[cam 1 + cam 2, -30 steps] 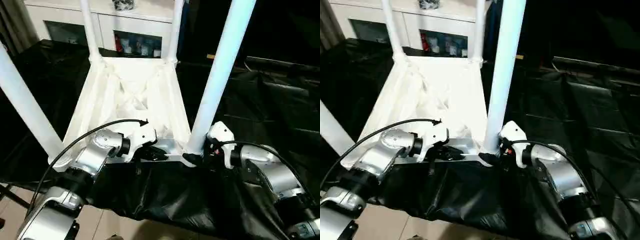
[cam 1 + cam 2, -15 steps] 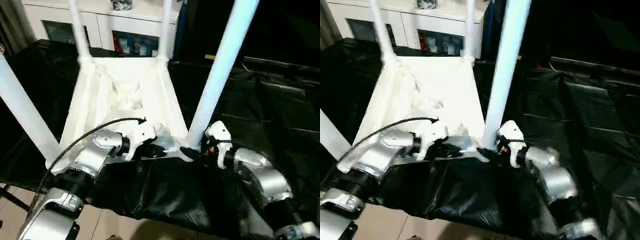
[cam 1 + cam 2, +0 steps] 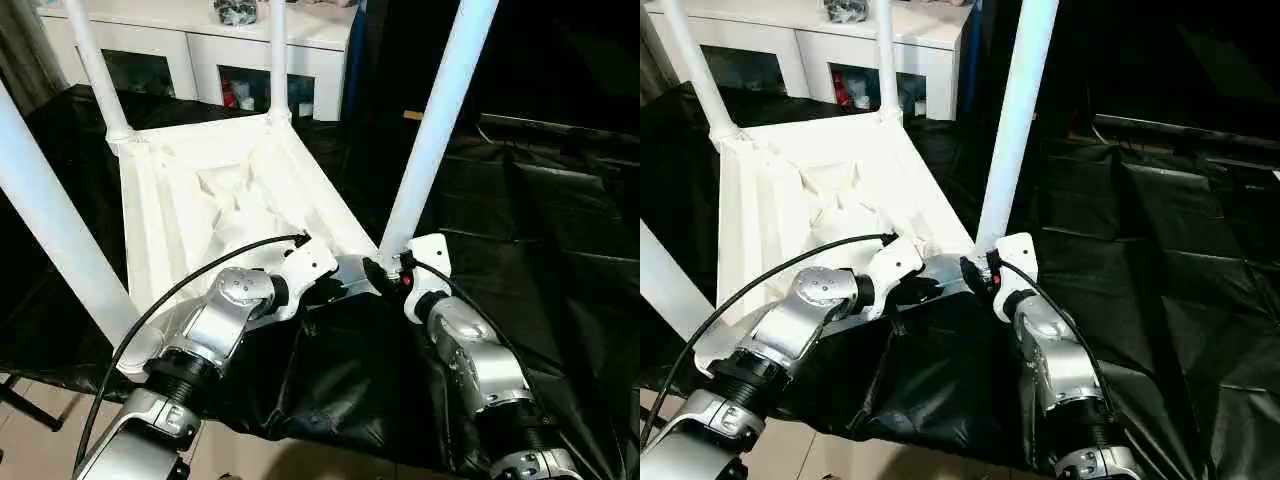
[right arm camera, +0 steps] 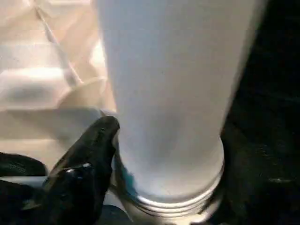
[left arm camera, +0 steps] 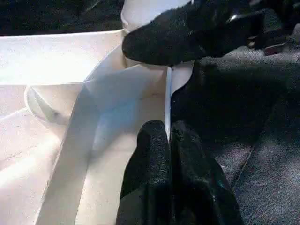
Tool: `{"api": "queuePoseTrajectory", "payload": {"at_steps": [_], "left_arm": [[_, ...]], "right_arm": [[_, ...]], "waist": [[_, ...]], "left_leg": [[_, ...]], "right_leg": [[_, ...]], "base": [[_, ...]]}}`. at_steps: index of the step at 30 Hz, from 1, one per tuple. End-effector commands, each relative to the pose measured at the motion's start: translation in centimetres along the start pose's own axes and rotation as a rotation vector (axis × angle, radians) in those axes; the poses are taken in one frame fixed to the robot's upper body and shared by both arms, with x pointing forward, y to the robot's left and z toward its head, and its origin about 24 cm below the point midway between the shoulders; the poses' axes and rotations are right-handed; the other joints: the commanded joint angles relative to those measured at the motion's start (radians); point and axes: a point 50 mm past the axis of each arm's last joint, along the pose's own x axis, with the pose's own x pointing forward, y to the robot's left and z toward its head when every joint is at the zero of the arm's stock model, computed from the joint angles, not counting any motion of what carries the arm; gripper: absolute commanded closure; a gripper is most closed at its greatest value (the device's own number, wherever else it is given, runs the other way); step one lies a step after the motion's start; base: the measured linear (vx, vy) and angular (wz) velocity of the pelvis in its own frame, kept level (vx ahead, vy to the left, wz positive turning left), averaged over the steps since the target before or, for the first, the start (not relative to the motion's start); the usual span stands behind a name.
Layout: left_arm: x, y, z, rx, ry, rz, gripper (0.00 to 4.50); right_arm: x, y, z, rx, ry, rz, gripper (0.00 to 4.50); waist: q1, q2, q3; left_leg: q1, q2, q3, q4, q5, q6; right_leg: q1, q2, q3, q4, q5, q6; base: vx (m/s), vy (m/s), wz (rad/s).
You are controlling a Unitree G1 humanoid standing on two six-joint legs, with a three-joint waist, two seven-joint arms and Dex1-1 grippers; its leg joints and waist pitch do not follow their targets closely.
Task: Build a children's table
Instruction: Rotate leg to tighten
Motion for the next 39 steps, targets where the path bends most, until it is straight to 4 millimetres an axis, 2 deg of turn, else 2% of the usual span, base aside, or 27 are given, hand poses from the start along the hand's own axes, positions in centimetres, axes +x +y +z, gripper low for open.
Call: {"api": "queuePoseTrajectory", "payload": {"at_steps": [1,3,6,11,15,21,23,24,26,28,29,34,38,39], "left_arm": [[0.7,-1.8,1.0,0.056,-0.080,-0.141,4.50],[-0.1,-1.8,0.7,0.069,-0.091,-0.182,4.50],[-1.1,-1.7,0.1,0.076,-0.089,-0.235,4.50],[-2.8,-1.0,-0.7,0.084,-0.083,-0.306,4.50],[-3.9,-0.5,-0.9,0.080,-0.079,-0.370,4.50],[-4.7,0.5,-1.0,0.084,-0.060,-0.425,4.50],[-4.8,0.5,-1.0,0.083,-0.061,-0.431,4.50],[-4.8,0.6,-1.0,0.081,-0.062,-0.436,4.50],[-4.9,0.9,-0.9,0.082,-0.059,-0.439,4.50],[-5.0,1.0,-0.9,0.084,-0.055,-0.440,4.50],[-5.0,1.2,-0.9,0.084,-0.053,-0.442,4.50],[-4.8,1.3,-0.9,0.067,-0.062,-0.444,4.50],[-3.9,1.5,-0.8,0.054,-0.039,-0.346,4.50],[-3.1,1.8,-0.4,0.033,-0.040,-0.261,4.50]], "right_arm": [[0.2,3.1,0.9,-0.049,-0.026,0.268,0.85],[-0.5,2.4,0.9,-0.093,-0.008,0.312,0.64],[-1.5,1.6,0.9,-0.141,0.017,0.389,0.64],[-3.5,0.3,1.0,-0.198,0.080,0.585,0.64],[-4.7,-0.1,0.9,-0.248,0.149,0.729,0.64],[-5.1,-0.1,1.0,-0.280,0.190,0.827,1.15],[-5.0,0.0,1.0,-0.281,0.193,0.836,1.19],[-5.1,0.0,1.0,-0.282,0.194,0.844,1.39],[-5.1,0.2,1.0,-0.283,0.199,0.866,1.49],[-5.1,0.3,0.9,-0.285,0.201,0.874,1.54],[-5.2,0.4,0.9,-0.285,0.202,0.882,1.75],[-5.1,0.7,0.6,-0.266,0.187,0.879,1.85],[-4.1,0.7,0.2,-0.226,0.144,0.741,1.87],[-3.0,0.4,-0.1,-0.209,0.123,0.598,1.87]], "waist": [[0.009,-0.005,-0.057],[0.012,-0.005,-0.058],[0.019,-0.005,-0.058],[0.035,-0.003,-0.056],[0.039,-0.003,-0.055],[0.046,-0.004,-0.055],[0.048,-0.003,-0.056],[0.048,-0.004,-0.057],[0.049,0.000,-0.058],[0.051,-0.002,-0.059],[0.053,0.004,-0.058],[0.056,0.003,-0.058],[0.053,0.003,-0.057],[0.051,0.001,-0.056]], "left_leg": [[-0.003,0.017,-0.007,-0.067,-0.308,0.016],[-0.006,0.017,-0.004,-0.065,-0.277,0.029],[-0.004,0.019,-0.002,-0.065,-0.256,0.037],[0.005,0.023,0.001,-0.064,-0.274,0.043],[0.003,0.023,-0.001,-0.065,-0.290,0.036],[0.003,0.022,-0.002,-0.065,-0.288,0.029],[0.002,0.023,-0.002,-0.065,-0.280,0.026],[0.001,0.023,-0.003,-0.065,-0.276,0.026],[0.002,0.023,-0.002,-0.064,-0.268,0.027],[0.002,0.024,-0.001,-0.063,-0.260,0.028],[0.003,0.022,-0.001,-0.063,-0.263,0.029],[0.003,0.023,-0.002,-0.064,-0.276,0.020],[0.004,0.021,-0.004,-0.066,-0.297,0.005],[0.004,0.022,-0.004,-0.067,-0.297,-0.003]], "right_leg": [[0.043,-0.050,0.037,-0.086,-0.386,-0.117],[0.044,-0.050,0.039,-0.080,-0.329,-0.135],[0.046,-0.051,0.040,-0.076,-0.305,-0.153],[0.041,-0.050,0.042,-0.073,-0.295,-0.168],[0.044,-0.052,0.042,-0.073,-0.309,-0.171],[0.044,-0.054,0.041,-0.076,-0.354,-0.160],[0.045,-0.055,0.041,-0.073,-0.336,-0.166],[0.046,-0.053,0.041,-0.071,-0.321,-0.170],[0.046,-0.053,0.041,-0.068,-0.298,-0.179],[0.048,-0.053,0.041,-0.066,-0.276,-0.186],[0.047,-0.052,0.040,-0.068,-0.281,-0.185],[0.048,-0.054,0.040,-0.069,-0.301,-0.181],[0.046,-0.055,0.038,-0.073,-0.340,-0.171],[0.043,-0.056,0.039,-0.074,-0.351,-0.167]], "base": [[0.000,0.000,0.00],[0.000,0.000,0.00],[0.000,0.000,0.00],[0.000,0.000,0.00],[0.000,0.000,0.00],[0.000,0.000,0.00],[0.000,0.000,0.00],[0.000,0.000,0.00],[0.000,0.000,0.00],[0.000,0.000,0.00],[0.000,0.000,0.00],[0.000,0.000,0.00],[0.000,0.000,0.00],[0.000,0.000,0.00]]}}
